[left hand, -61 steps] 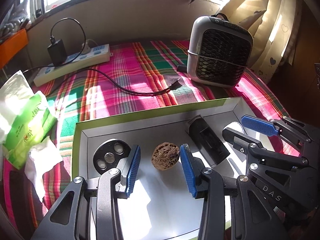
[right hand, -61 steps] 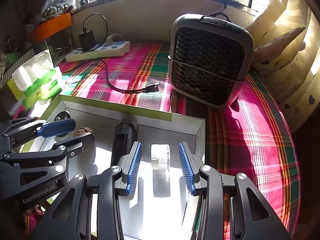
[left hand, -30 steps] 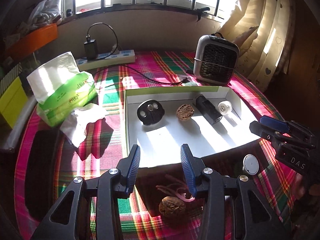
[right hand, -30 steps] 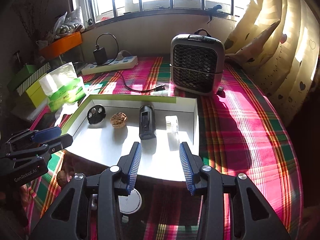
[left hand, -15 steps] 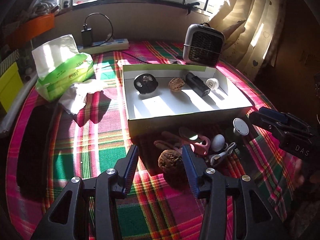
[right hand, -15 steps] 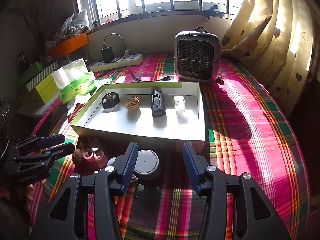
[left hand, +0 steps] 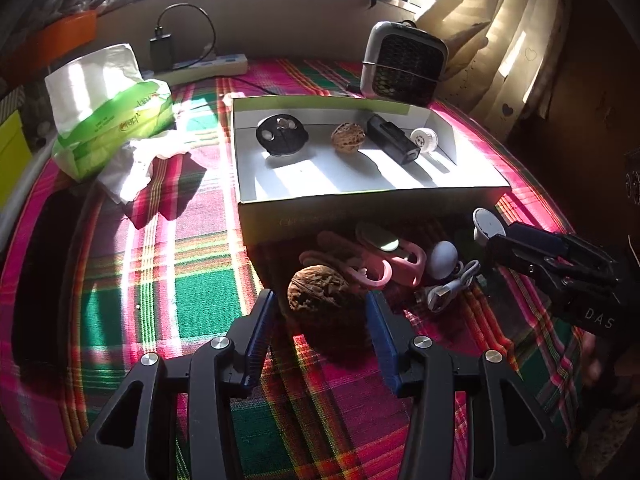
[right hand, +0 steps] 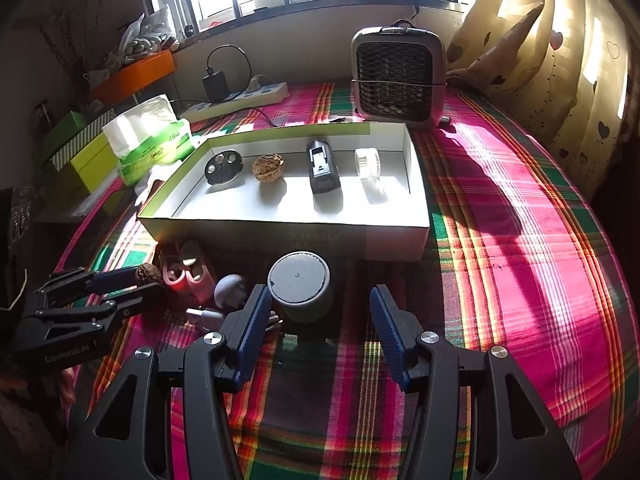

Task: Organize objects
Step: 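Withdraw both tools from the white box, then grasp second walnut with left tool while right tool grasps grey-lidded green cup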

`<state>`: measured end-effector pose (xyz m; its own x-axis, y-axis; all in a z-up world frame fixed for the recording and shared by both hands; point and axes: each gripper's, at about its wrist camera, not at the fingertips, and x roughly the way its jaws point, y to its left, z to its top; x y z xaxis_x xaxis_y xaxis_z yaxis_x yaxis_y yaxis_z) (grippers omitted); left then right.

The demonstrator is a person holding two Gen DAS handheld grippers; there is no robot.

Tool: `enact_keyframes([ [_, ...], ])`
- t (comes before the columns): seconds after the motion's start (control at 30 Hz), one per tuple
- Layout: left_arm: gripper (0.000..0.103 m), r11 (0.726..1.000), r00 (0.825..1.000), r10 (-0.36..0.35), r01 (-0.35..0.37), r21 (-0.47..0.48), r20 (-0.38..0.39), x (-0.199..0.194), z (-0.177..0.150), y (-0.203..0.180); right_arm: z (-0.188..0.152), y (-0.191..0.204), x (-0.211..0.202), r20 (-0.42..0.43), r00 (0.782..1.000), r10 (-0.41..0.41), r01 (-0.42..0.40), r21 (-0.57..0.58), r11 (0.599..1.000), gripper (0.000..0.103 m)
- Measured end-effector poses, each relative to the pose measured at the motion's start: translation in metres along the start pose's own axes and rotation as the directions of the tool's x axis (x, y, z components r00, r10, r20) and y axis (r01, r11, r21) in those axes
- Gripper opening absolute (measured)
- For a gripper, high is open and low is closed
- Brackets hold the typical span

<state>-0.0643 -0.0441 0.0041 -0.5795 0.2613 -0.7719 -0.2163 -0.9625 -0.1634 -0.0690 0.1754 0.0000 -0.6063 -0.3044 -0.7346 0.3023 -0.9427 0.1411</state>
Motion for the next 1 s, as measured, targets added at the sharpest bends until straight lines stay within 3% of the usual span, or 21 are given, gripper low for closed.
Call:
enact_keyframes([
  [1.0, 0.045, 0.997, 0.997, 0.071, -0.07, -0.031, 0.015, 0.008, 0.007, 0.001, 0.01, 0.004, 0.029, -0.058, 0.997, -0.053, 0.05, -0.054, 0.997, 0.053],
])
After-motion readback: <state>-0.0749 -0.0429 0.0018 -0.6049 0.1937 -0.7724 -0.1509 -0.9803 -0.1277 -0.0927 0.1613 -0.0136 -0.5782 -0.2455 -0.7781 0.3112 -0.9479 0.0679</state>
